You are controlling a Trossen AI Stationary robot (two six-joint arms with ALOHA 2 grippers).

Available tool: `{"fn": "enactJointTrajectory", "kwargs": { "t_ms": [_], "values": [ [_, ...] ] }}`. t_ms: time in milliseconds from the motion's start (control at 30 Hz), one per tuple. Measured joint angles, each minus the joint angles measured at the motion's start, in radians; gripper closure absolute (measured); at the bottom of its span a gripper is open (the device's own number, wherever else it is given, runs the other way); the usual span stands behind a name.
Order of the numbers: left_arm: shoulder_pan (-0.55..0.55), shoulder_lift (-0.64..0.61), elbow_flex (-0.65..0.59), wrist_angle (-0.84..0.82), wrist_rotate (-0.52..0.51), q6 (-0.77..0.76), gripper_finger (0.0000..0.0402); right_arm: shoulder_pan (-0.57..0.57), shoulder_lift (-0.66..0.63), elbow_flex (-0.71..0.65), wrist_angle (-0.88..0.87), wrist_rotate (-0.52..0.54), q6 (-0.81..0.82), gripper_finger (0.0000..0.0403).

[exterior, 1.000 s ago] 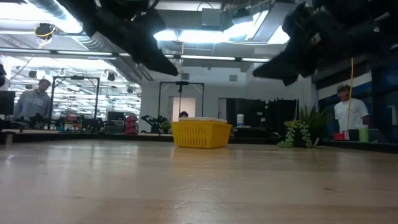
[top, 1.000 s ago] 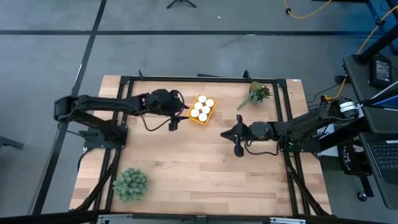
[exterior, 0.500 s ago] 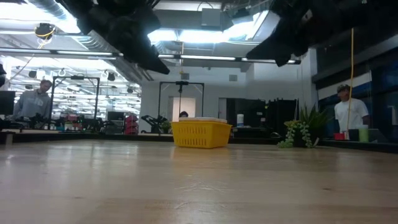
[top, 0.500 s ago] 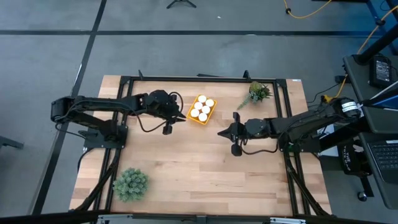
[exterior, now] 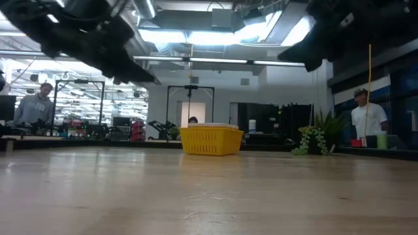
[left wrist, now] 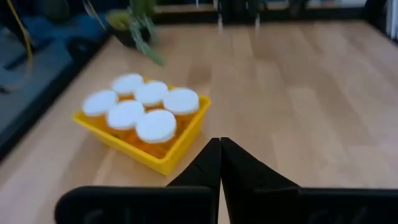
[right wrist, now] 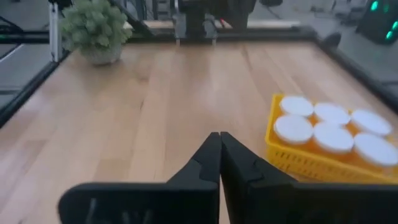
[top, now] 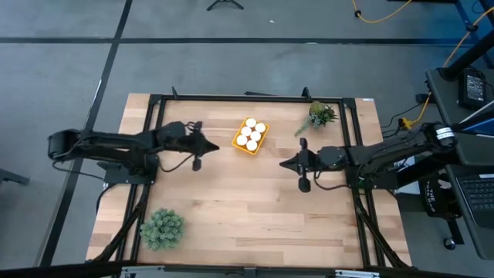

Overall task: Pick and place pill bottles into a basket
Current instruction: Return to Home Position

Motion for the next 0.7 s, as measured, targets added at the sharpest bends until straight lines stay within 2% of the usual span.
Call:
{"fn": "enactJointTrajectory", "kwargs": {
  "t_ms": [233,500,633,700],
  "values": [
    [0.009,-0.279,-0.085,-0.025,-0.013,-0.002,0.0399,0.000,-0.159,0.000,-0.043,0.000,-0.049,0.0400],
    [0.009,-0.548,-0.247,-0.040,-0.073,-0.024,0.0400,0.000,-0.296,0.000,-0.129,0.000,-0.090,0.0400],
    [0.009,-0.665,-0.268,-0.055,-0.067,-0.026,0.0399,-0.001,-0.338,-0.027,-0.140,-0.024,-0.101,0.0401],
    [0.009,-0.720,-0.269,-0.123,-0.064,-0.026,0.0400,-0.001,-0.363,-0.051,-0.144,-0.024,-0.098,0.0401]
  ]
}}
